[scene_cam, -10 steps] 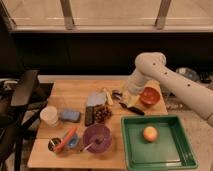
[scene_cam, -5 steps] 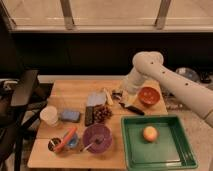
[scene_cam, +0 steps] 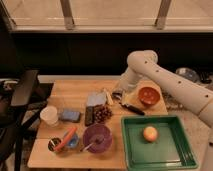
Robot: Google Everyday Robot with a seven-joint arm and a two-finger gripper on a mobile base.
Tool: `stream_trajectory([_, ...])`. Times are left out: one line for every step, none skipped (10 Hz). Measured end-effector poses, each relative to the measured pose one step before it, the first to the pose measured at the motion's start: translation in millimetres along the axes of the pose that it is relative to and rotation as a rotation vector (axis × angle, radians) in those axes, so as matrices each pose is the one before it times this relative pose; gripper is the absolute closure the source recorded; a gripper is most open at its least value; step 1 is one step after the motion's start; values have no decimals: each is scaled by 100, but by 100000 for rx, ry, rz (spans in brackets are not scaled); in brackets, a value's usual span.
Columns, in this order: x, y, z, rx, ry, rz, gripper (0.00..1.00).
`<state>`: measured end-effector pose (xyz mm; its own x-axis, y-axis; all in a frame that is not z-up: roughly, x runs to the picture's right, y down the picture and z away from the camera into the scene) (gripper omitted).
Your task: Place towel in paper cup
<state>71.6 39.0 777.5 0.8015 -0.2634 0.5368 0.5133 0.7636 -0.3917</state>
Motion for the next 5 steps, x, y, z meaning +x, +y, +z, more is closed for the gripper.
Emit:
stream_trajectory([-897,-1618,908,246,-84,-3997,39])
stream_trajectory([-1003,-1818,945,1021,-1024,-4290,39])
stream_trajectory([-637,-2142,1093,1309,-1489,-4749,39])
stream_trajectory([-147,-1647,839,1073,-1289,-3698,39])
stream_trajectory([-85,-1206,525,1413,-1058,-3370,39])
